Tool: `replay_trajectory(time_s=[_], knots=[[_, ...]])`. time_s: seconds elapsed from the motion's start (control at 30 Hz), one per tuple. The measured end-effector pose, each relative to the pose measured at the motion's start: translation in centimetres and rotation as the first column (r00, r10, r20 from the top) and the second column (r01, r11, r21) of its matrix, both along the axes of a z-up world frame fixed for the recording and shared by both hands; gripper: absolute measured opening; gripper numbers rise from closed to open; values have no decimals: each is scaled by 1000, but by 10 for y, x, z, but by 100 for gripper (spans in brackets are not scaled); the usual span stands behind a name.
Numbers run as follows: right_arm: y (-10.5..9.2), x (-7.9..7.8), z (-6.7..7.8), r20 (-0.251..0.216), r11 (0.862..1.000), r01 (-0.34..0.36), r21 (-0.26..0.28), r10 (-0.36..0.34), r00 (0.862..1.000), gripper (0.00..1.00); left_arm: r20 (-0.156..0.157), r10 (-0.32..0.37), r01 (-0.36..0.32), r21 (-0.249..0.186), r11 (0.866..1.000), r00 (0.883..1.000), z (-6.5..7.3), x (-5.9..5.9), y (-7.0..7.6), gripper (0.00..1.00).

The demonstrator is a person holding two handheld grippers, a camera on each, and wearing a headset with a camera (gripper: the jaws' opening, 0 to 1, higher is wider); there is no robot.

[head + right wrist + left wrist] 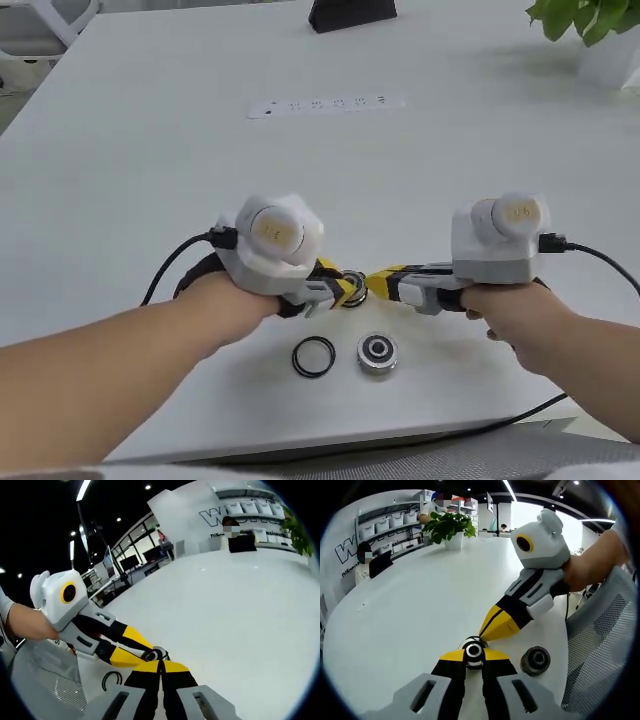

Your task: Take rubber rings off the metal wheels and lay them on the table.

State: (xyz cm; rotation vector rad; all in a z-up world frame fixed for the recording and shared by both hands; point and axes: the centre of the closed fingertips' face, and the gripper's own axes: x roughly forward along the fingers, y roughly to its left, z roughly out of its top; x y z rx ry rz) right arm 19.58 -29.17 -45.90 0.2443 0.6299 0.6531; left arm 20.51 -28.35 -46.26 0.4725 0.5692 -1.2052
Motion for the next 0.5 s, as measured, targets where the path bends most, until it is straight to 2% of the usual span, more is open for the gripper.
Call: replay_trajectory(time_s=[0.23,0.5], knots=[[7,-2,4,18,1000,-25,6,25,1000,0,7,-1,1,4,1000,1000,0,0,0,6],[5,-1,3,22,999,-33,30,32,999,0,7,-5,5,2,1000,1000,0,-1,0,6]])
